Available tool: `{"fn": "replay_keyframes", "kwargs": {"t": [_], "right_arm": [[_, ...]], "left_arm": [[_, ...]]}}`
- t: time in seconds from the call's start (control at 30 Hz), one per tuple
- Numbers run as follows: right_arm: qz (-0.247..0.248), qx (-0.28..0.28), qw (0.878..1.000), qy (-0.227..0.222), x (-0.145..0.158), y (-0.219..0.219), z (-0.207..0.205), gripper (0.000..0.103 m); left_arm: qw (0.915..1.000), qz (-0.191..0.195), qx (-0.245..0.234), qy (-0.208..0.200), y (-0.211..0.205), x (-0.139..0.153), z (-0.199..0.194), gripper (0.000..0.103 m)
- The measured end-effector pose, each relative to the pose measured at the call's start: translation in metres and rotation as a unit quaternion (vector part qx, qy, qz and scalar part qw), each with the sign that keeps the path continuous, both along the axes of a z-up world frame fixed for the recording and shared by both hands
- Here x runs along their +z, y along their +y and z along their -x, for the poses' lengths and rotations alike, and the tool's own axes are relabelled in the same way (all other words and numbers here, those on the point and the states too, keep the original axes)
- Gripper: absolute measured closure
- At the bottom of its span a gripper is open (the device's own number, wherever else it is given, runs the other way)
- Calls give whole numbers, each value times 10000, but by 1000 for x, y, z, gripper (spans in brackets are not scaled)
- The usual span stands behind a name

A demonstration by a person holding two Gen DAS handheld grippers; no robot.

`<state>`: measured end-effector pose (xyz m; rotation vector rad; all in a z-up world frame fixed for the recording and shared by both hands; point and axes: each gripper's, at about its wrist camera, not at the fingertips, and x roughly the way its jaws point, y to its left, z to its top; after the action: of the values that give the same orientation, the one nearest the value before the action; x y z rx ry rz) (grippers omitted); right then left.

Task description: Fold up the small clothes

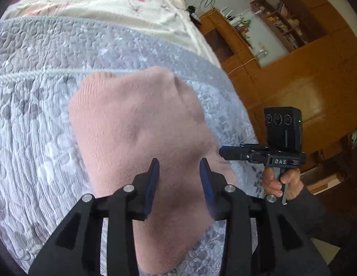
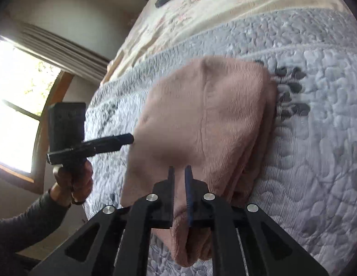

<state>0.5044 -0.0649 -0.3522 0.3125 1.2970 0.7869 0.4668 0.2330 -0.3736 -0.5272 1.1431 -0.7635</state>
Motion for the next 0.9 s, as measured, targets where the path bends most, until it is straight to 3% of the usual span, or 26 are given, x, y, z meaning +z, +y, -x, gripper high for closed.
{"fn": "replay_keyframes", "kwargs": {"t": [0.03, 0.1, 0.17, 0.27, 0.37, 0.47, 0.53, 0.57, 0.63, 0.7, 0.77, 0.83, 0.9], "right_arm": [[219, 4, 9998, 30, -13, 1, 1, 100], [147, -143, 9997, 161, -30, -17, 3, 103], [24, -291, 9993, 236, -30, -28, 5, 103], [81, -306, 9995, 17, -3, -31, 14, 99], [-274, -83, 9994, -173, 23, -19, 28, 98], [78, 91, 9998, 162, -4, -1, 34, 98], [463, -75, 9984, 312, -28, -12, 34, 103], [323, -282, 9982, 416, -32, -23, 33, 103], [257, -575, 9973, 381, -25, -40, 37, 103], [45, -650, 9976, 237, -7, -43, 44, 99], [-349, -592, 9976, 117, 9, -39, 53, 98], [-351, -528, 9977, 231, 1, -32, 56, 97], [223, -436, 9978, 448, -25, -26, 54, 99]], "left_arm": [[10000, -16, 21, 76, -1, -9, -1, 72], [9997, 45, 142, 218, 1, -20, -4, 90], [9994, 68, 184, 289, 0, -21, -5, 91], [9993, 225, 202, 237, 5, -2, 3, 70], [9989, 451, 99, 64, 9, 17, 25, 66], [9992, 64, 157, 362, 2, -5, 33, 65], [9981, 99, 194, 582, 4, -19, 38, 68], [9973, 186, 278, 661, 8, -19, 40, 68], [9967, 343, 402, 612, 16, -7, 53, 62], [9958, 581, 500, 509, 28, 8, 70, 38], [9942, 644, 744, 430, 43, 15, 89, 22], [9919, 590, 989, 538, 55, 11, 104, 21], [9898, 539, 1138, 671, 65, 4, 113, 20]]}}
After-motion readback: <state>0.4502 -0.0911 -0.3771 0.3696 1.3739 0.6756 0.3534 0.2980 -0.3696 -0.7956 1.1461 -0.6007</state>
